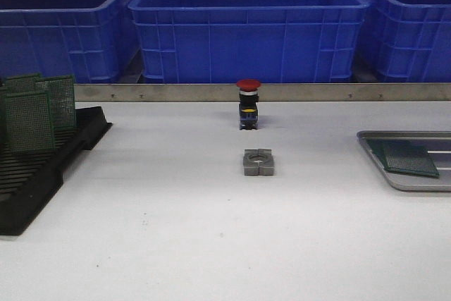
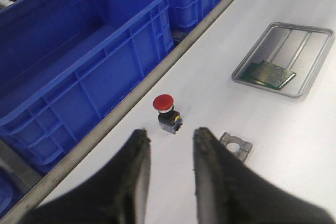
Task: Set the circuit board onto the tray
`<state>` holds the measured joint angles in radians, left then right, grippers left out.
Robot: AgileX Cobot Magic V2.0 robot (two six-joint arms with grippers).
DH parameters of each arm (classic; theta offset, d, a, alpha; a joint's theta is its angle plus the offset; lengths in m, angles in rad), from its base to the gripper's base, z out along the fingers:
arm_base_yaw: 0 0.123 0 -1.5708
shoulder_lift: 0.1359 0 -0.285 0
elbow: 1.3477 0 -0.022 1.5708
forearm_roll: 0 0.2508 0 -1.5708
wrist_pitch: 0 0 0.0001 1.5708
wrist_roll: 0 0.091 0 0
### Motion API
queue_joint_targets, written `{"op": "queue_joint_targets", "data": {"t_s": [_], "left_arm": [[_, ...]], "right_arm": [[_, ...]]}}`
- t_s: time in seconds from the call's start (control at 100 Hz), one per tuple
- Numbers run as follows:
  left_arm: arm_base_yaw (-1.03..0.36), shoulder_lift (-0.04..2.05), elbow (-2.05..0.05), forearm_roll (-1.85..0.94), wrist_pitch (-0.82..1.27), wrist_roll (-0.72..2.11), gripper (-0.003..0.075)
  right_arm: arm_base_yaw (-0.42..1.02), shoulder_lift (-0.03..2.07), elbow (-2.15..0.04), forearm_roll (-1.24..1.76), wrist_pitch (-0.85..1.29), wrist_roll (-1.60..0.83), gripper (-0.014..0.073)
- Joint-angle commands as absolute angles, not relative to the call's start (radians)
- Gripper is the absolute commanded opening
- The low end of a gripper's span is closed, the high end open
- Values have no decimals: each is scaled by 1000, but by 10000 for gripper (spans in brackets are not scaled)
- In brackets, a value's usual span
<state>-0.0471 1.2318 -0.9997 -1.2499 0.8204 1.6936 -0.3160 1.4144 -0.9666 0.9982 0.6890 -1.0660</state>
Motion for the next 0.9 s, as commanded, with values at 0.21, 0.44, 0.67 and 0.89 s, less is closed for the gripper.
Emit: {"op": "queue_joint_targets", "data": {"t_s": [0.21, 0.44, 0.67, 0.89], "left_arm": [[18, 1083, -965, -1269, 597, 1489, -20], [18, 921, -777, -1456, 310, 1490, -20], [18, 747, -601, -1497, 242, 1492, -20], [18, 547, -442, -1541, 199, 1504, -20]], "right_arm": [[-280, 1082, -865, 1024, 585, -1076, -113], [-209, 818, -692, 1035, 454, -1097, -113], [-192, 544, -495, 1053, 378, -1112, -113], [-192, 241, -335, 1053, 379, -1112, -113]]}}
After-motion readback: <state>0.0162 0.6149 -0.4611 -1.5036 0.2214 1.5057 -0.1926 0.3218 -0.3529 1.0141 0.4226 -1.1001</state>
